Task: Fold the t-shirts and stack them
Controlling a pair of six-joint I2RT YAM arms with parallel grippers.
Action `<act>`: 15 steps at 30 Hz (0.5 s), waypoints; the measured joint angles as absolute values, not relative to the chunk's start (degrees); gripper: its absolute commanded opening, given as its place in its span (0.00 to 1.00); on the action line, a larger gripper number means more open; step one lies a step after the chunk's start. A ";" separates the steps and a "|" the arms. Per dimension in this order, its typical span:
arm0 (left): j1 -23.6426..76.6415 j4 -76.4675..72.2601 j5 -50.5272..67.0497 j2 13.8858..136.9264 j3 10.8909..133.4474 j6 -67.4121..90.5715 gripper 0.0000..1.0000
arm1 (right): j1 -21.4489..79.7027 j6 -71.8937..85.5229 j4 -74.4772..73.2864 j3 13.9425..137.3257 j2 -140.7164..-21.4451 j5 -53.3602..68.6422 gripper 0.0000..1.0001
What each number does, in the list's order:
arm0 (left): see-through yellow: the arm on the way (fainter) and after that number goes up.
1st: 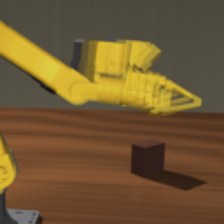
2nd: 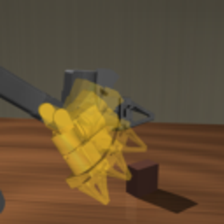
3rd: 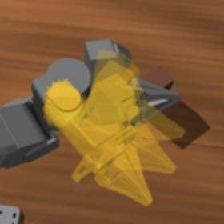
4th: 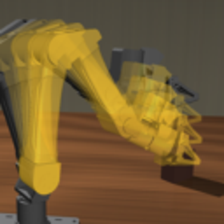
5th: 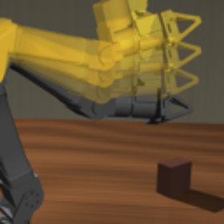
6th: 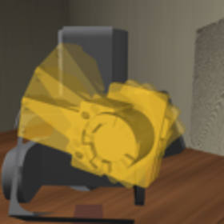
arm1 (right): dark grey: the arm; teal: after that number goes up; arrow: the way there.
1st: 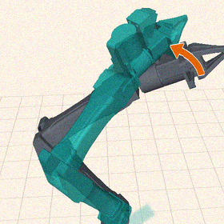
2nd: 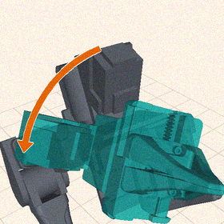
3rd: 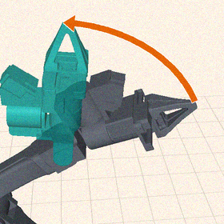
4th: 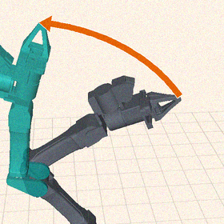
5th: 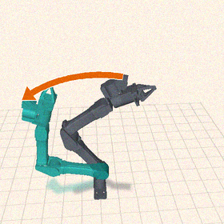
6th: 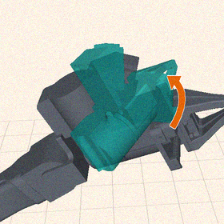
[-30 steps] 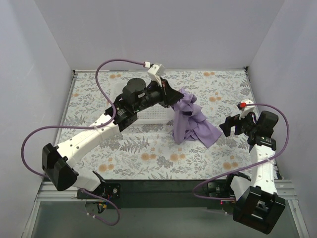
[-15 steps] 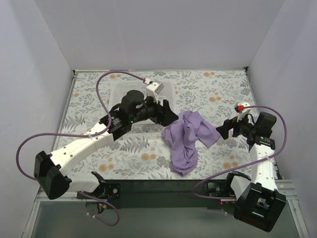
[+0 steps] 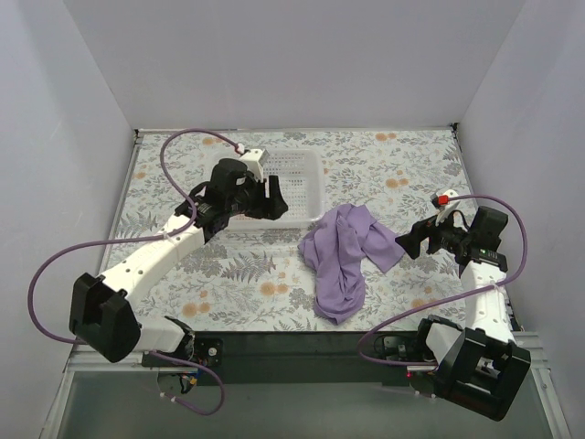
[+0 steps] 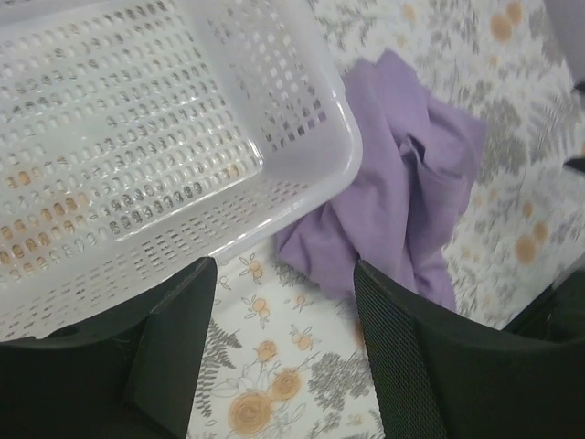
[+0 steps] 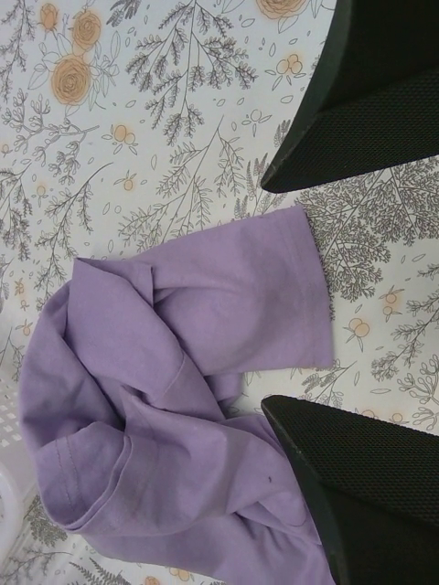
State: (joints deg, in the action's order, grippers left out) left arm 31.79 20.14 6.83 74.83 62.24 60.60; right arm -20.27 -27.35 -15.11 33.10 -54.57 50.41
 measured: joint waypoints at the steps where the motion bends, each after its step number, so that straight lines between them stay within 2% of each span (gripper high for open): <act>1: 31.83 20.38 8.75 75.85 62.30 58.19 0.60 | -20.27 -27.38 -15.16 33.10 -54.85 50.61 0.98; 8: 32.18 23.57 17.56 78.04 62.26 28.32 0.64 | -20.23 -27.42 -15.49 33.10 -55.77 50.96 0.98; 15: 32.18 27.59 18.98 85.01 65.52 9.63 0.59 | -20.21 -27.46 -16.03 33.10 -55.77 51.22 0.98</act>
